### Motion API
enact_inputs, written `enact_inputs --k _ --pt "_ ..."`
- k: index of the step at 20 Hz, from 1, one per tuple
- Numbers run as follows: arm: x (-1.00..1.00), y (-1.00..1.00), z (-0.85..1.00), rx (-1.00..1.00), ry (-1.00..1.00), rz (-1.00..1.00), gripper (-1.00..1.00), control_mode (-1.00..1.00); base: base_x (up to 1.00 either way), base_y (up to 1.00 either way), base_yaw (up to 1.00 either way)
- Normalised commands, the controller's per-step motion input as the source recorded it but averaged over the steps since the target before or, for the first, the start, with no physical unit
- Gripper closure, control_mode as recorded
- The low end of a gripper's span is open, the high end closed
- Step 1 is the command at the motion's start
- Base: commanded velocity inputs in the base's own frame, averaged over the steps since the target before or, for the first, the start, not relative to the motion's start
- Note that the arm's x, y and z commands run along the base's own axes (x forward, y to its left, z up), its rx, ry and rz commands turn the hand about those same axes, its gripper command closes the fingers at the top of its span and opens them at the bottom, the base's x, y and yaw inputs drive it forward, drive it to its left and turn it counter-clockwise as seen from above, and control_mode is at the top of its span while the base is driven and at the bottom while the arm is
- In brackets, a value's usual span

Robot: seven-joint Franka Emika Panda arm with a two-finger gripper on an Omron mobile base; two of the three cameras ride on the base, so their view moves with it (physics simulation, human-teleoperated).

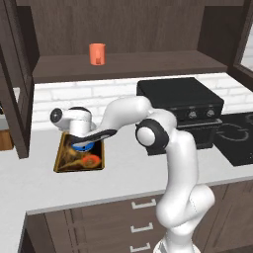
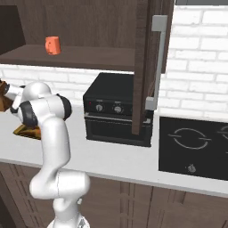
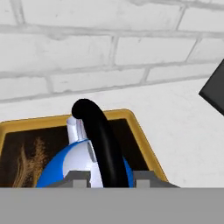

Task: Pick the kettle from the counter and place it on the tray. Then pick the mug from the cabinet and place it on the tray. Then close the cabinet doors.

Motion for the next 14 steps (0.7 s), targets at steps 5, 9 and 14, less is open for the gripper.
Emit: enact_inputs --k 5,9,14 --pt "0.03 -0.01 -0.31 0.07 0.0 0.0 -1.0 -1.0 0.0 0.0 0.0" --pt "0.0 -0.1 -0.1 0.12 -0.02 0.0 -1.0 -1.0 0.0 0.0 0.0" --pt "-0.09 -0.22 0.44 0.12 -0.01 -0.01 -1.0 -1.0 0.0 0.0 0.0"
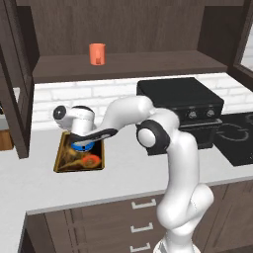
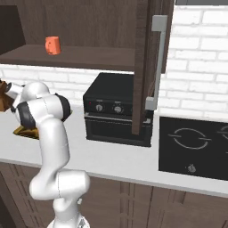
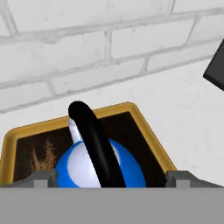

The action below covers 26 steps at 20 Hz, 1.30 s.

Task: Pick the kettle from the counter and place it on the tray. Then pick the mug from the cabinet and place it on the tray. Then close the cabinet doors.

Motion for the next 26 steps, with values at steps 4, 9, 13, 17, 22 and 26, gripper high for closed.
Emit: enact_inputs --k 4,9,13,17,22,26 --pt "-0.32 -0.17 0.56 0.06 0.0 0.0 -1.0 -1.0 0.0 0.0 0.0" --pt "-0.7 -0.07 0.46 0.0 0.0 0.0 -1.0 -1.0 0.0 0.0 0.0" --pt "-0.67 -0.06 0.59 0.02 0.0 0.0 -1.0 -1.0 0.0 0.0 0.0" --pt "-0.72 -0.44 0.39 0.05 0.0 0.0 -1.0 -1.0 0.0 0.0 0.0" --pt "-0.28 -0.45 0.0 0.19 -0.05 0.05 -1.0 -1.0 0.0 0.0 0.0" --pt "-0.47 -0.25 0.69 0.19 -0.01 0.16 -1.0 -1.0 0.0 0.0 0.0"
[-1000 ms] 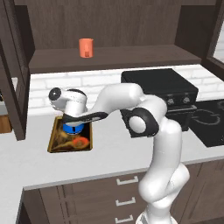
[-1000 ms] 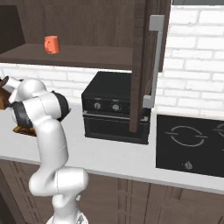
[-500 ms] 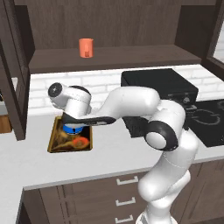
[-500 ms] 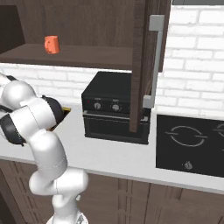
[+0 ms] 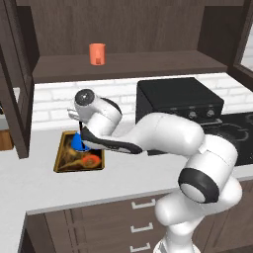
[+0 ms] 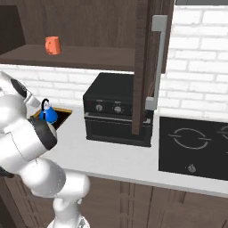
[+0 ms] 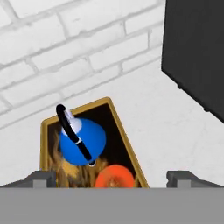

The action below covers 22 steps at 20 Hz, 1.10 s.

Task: Pick the kettle from the counter and place it on the tray. Then pick the mug from the cabinet and place it on the tray. Then close the cabinet doors.

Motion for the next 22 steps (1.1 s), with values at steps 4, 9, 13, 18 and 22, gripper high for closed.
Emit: enact_inputs --k 4,9,13,18,22 --pt "-0.31 -0.3 0.99 0.13 -0.06 0.21 -1.0 -1.0 0.0 0.0 0.0" --pt "0.0 -0.23 0.95 -0.04 -0.01 0.23 -1.0 -1.0 0.0 0.0 0.0" --pt "0.39 -0.06 0.67 -0.14 0.02 0.24 -1.0 -1.0 0.0 0.0 0.0" --pt "0.13 0.0 0.05 -0.03 0.03 0.1 -1.0 -1.0 0.0 0.0 0.0" --pt "0.0 -0.08 0.16 0.0 -0.14 0.0 -1.0 -1.0 0.0 0.0 0.0"
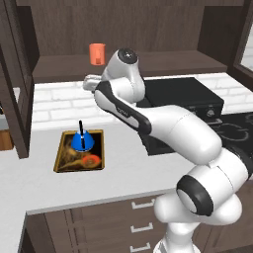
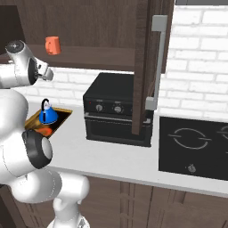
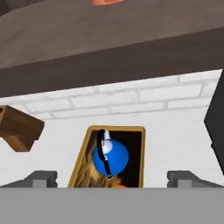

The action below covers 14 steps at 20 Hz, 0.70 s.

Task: Pick the kettle from the counter and place it on the tray. Then pick the mug from the cabinet and place it on the tray. Then close the cabinet doors.

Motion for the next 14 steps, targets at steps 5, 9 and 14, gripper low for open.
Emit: enact_inputs --k 5,9,14 --pt "0.03 -0.13 0.48 -0.01 -0.31 0.0 -1.0 -1.0 0.0 0.0 0.0" --pt "0.28 -0.28 0.7 -0.02 -0.12 0.02 -1.0 -1.0 0.0 0.0 0.0" --pt "0.11 -0.02 0.53 -0.01 0.0 0.0 -1.0 -1.0 0.0 0.0 0.0"
